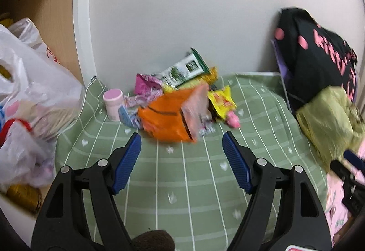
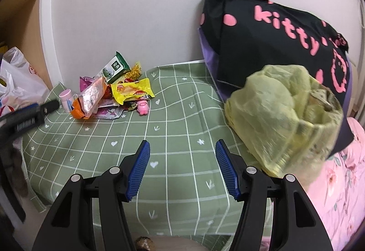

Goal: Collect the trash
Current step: 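Reach the left tool to the orange bag while the right tool reaches the yellow Nabati pack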

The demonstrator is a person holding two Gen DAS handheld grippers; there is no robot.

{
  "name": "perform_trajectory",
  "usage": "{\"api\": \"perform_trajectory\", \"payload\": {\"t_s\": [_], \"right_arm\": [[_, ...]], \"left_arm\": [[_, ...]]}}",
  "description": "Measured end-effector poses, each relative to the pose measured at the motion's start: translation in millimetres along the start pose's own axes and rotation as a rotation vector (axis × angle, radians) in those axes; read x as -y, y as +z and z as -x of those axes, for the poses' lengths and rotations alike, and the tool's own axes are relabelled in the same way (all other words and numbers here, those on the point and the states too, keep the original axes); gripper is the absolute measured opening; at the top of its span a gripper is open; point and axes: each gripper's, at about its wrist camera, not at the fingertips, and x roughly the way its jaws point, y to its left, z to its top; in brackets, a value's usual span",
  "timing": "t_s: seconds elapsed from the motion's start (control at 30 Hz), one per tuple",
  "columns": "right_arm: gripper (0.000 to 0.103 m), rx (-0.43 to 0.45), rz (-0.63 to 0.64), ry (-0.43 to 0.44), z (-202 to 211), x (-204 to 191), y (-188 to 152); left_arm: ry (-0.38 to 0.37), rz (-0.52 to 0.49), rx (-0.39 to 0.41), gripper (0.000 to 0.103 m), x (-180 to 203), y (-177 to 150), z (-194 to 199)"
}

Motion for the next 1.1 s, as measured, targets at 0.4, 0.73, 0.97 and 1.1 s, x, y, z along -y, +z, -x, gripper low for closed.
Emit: {"api": "perform_trajectory", "payload": {"t_s": [0.4, 0.73, 0.97, 1.1], "right_arm": [[0.056, -0.058, -0.007, 0.011, -77.2, -20.1, 51.7], [0.056, -0.118, 0.048, 0.019, -115.5, -38.0, 88.8], [0.056, -0.128, 0.118, 0.161, -159.1, -56.4, 110.2], [0.056, -0.133, 0.136, 0.237, -187.8, -74.0, 123.8]], "left_arm": [[-0.151, 0.073, -0.085, 0.076, -51.2, 77.3, -117.7], [-0.149, 0.072, -0.237, 0.076, -47.6, 42.9, -175.4], [-0.155, 0.029, -0.243, 0.076, -37.7, 31.4, -145.6], [-0.131, -0.006, -0.259, 0.076, -45.2, 29.2, -115.4]]}}
